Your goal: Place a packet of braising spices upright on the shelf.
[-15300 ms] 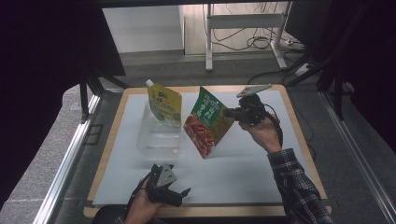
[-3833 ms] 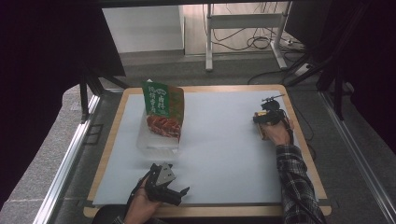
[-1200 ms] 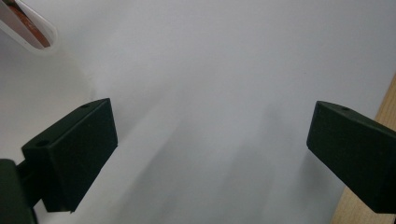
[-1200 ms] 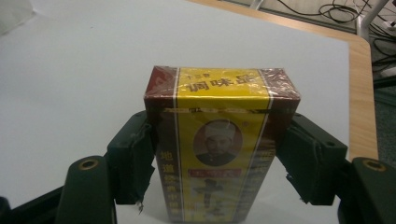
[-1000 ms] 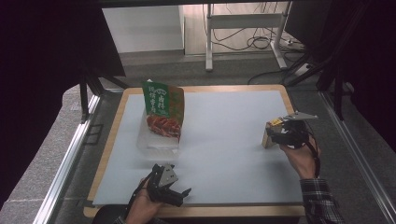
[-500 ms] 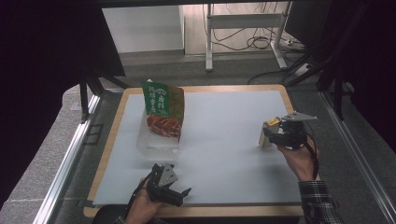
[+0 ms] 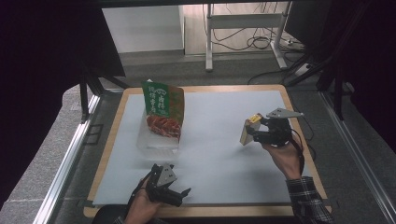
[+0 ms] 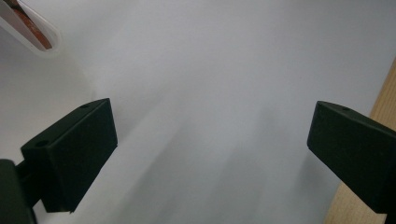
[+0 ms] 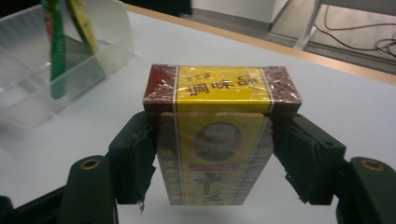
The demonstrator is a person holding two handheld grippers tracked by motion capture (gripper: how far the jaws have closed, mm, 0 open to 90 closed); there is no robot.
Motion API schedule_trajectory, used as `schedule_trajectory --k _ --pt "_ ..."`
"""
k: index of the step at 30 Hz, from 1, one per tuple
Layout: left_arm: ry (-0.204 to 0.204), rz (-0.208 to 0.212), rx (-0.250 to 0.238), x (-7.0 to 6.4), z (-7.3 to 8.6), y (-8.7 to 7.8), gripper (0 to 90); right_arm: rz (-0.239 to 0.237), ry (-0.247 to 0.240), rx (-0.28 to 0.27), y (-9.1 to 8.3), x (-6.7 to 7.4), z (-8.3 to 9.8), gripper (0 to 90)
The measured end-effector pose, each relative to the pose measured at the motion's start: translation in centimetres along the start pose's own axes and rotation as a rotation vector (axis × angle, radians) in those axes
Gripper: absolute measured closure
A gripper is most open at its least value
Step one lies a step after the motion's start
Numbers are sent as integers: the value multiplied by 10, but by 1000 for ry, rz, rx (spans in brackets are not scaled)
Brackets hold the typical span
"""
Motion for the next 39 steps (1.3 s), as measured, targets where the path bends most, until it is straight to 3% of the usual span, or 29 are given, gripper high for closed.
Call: schedule_trajectory --k 13,39 --pt "-36 -8 -11 8 6 -15 10 -138 -59 -3 36 45 -23 319" --pt "-14 0 5 2 11 -15 11 -250 -112 5 69 85 -51 318"
Point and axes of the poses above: each handheld gripper's, and its own axes: y roughly forward along the jaws, z roughly out of its underside, x roughly to its left, the point moved 6 cm from there along y, roughly forward along the jaws, and after that the axes turned 15 degrees about -z, right-handed, at the moved point
